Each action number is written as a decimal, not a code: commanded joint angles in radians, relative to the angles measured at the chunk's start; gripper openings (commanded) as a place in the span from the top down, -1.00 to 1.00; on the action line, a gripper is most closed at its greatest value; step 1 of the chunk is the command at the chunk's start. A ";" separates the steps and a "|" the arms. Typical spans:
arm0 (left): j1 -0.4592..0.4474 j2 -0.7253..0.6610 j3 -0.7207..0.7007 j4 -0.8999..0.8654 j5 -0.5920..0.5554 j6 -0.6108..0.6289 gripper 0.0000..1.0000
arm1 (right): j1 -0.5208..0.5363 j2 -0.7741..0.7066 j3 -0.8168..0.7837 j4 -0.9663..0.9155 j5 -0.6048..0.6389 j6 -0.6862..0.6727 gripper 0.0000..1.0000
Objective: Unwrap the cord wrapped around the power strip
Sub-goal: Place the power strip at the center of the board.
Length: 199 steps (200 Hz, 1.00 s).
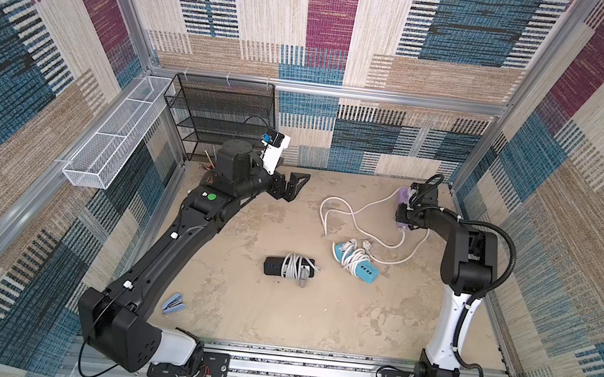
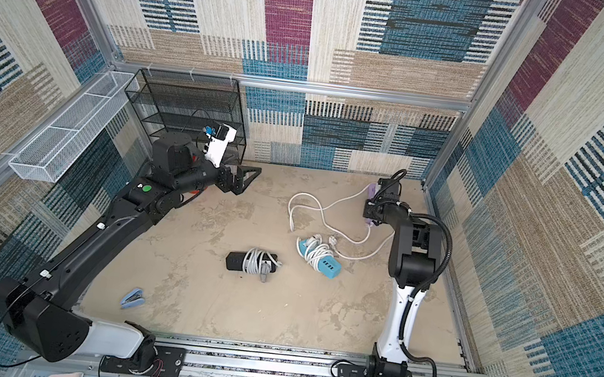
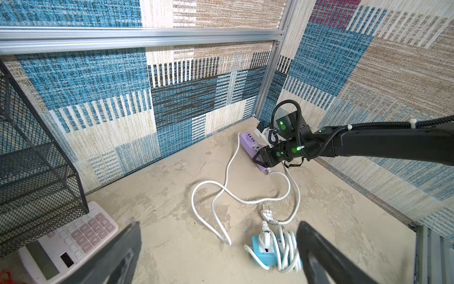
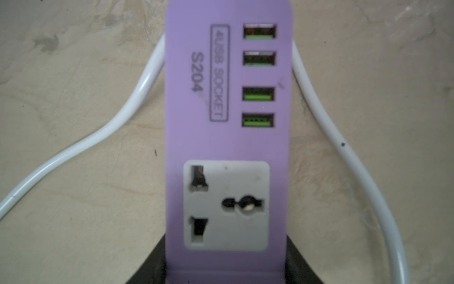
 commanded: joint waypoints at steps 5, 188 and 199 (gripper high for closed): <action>0.002 0.000 -0.001 0.031 0.001 0.038 -0.98 | -0.002 0.003 0.002 -0.018 0.024 0.000 -0.16; 0.010 0.000 0.002 0.027 -0.018 0.037 -0.99 | 0.158 -0.374 -0.214 0.068 -0.029 -0.091 -0.97; 0.011 -0.002 0.001 0.025 -0.030 0.043 -0.99 | 0.195 -0.403 -0.234 0.069 -0.041 -0.093 -0.97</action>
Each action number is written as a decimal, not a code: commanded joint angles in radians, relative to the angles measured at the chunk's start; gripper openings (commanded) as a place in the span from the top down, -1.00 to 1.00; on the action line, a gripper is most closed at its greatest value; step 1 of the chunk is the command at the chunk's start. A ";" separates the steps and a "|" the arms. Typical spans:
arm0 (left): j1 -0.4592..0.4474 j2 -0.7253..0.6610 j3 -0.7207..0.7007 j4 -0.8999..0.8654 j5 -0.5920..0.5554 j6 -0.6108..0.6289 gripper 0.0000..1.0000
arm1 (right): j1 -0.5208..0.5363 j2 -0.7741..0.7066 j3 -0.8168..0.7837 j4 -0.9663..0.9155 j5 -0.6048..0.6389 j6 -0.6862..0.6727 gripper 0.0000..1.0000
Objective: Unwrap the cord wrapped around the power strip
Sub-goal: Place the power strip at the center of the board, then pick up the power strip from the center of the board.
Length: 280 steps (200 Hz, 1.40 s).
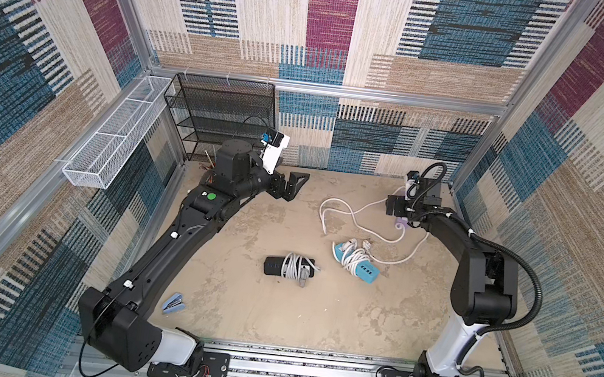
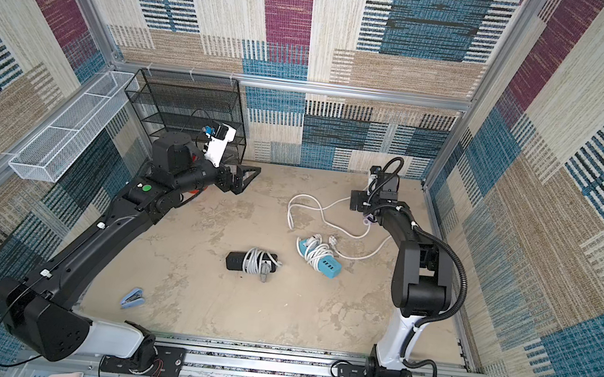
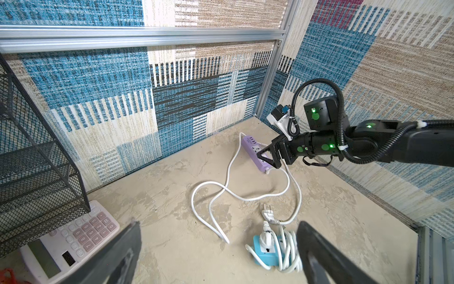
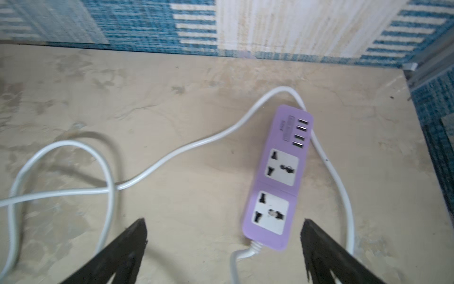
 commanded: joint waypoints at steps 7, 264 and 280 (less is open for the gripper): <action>0.002 -0.006 0.000 0.024 -0.041 0.047 -0.99 | 0.082 -0.071 -0.042 0.023 -0.027 -0.028 -0.97; 0.045 -0.024 -0.028 0.045 -0.274 0.055 -0.98 | 0.404 -0.360 -0.263 -0.106 -0.530 0.007 -0.97; 0.047 -0.025 -0.027 0.047 -0.272 0.052 -0.99 | 0.413 -0.359 -0.277 -0.098 -0.541 0.010 -0.97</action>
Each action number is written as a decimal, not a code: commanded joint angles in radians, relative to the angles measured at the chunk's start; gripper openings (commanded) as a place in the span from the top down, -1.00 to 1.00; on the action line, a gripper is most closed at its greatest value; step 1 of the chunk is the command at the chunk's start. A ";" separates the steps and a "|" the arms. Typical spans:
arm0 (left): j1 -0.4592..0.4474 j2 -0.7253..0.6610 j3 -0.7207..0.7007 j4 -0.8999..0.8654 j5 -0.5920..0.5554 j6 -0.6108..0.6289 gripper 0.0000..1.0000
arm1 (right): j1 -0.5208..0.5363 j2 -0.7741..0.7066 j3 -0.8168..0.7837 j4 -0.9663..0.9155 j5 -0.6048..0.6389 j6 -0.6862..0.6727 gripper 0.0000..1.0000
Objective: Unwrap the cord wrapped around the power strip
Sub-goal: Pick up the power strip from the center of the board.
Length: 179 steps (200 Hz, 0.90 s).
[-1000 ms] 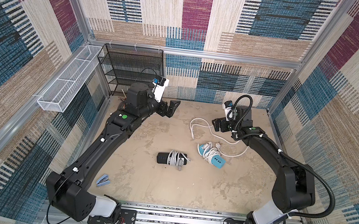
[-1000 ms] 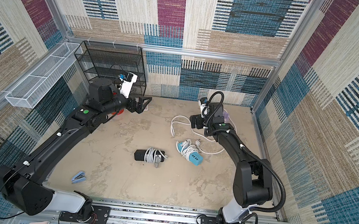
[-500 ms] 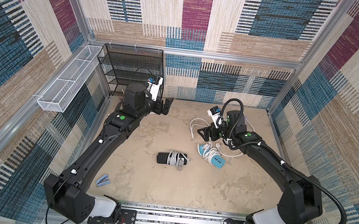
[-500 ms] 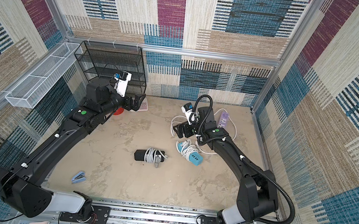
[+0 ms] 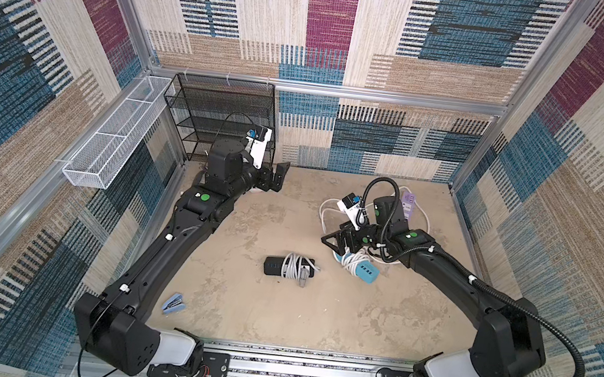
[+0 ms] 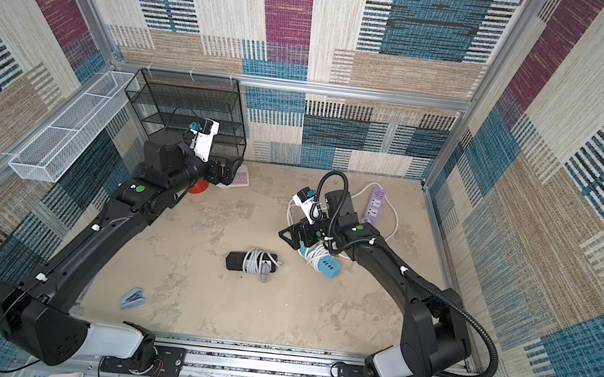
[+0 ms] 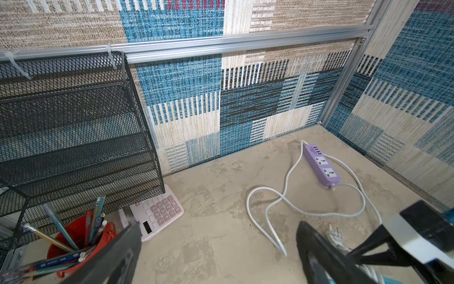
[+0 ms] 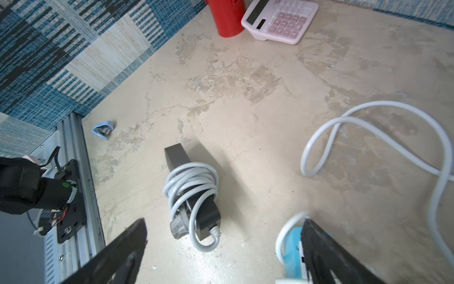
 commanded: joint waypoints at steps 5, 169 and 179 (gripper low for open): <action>0.003 -0.001 -0.002 0.032 -0.008 0.009 -0.99 | 0.014 0.001 -0.020 0.015 -0.047 0.017 -0.97; 0.009 -0.004 -0.004 0.034 0.005 0.005 -0.98 | 0.139 0.189 -0.092 0.183 -0.072 0.033 -0.97; 0.008 -0.006 -0.005 0.034 0.005 0.006 -0.98 | 0.140 0.203 -0.090 0.195 -0.063 0.034 -0.97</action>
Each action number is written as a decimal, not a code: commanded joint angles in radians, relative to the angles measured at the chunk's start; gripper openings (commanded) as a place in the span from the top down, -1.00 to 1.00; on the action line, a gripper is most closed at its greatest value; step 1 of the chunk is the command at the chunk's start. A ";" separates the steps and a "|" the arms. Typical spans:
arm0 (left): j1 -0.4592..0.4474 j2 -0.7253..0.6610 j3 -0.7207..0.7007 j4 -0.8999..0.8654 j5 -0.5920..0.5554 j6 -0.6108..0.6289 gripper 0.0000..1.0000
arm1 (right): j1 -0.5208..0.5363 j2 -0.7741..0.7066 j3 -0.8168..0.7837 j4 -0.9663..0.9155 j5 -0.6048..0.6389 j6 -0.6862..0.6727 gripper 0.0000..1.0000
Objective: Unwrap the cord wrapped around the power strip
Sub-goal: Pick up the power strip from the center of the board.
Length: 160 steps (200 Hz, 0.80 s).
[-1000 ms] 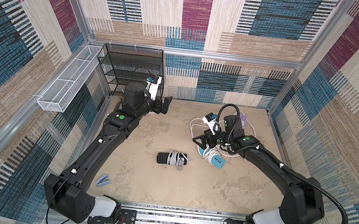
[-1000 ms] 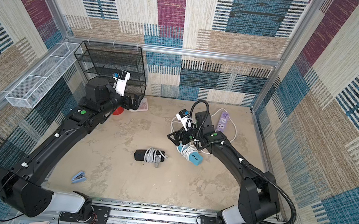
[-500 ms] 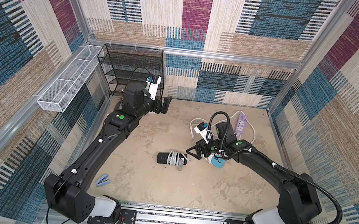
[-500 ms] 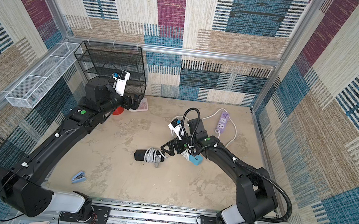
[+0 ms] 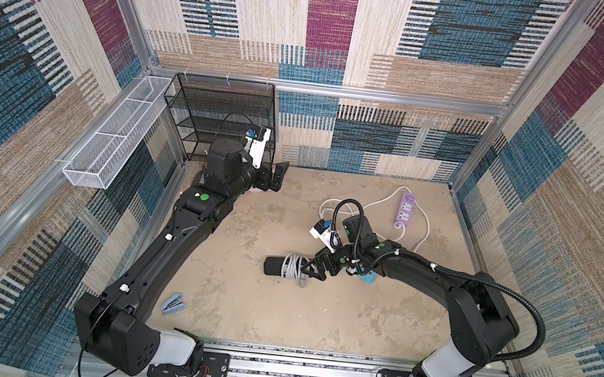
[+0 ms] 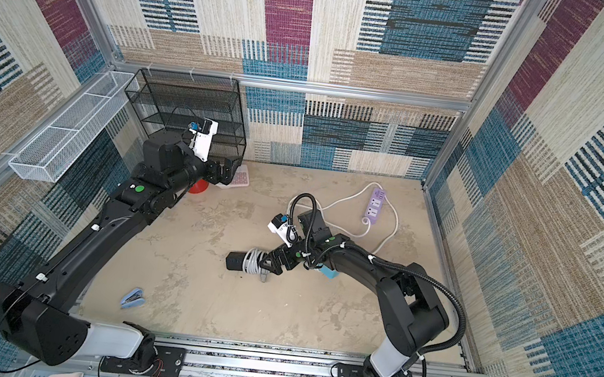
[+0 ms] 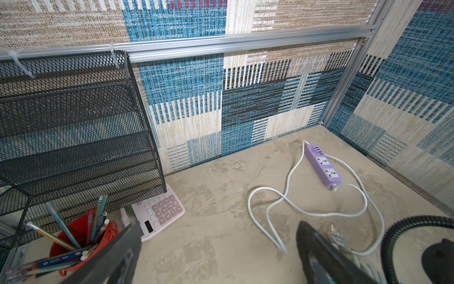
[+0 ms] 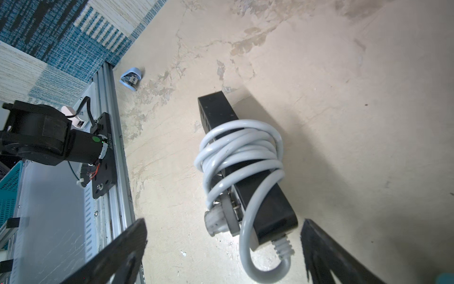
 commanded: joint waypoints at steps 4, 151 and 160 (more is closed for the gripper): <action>0.002 -0.005 -0.002 0.033 0.003 0.006 -0.98 | 0.006 0.029 0.002 0.091 0.031 0.000 -0.97; 0.008 -0.008 -0.007 0.043 0.022 -0.004 -0.98 | 0.071 0.160 0.011 0.194 0.043 0.016 -0.97; 0.009 -0.010 -0.008 0.042 0.023 -0.004 -0.99 | 0.070 0.159 0.009 0.197 0.046 0.016 -1.00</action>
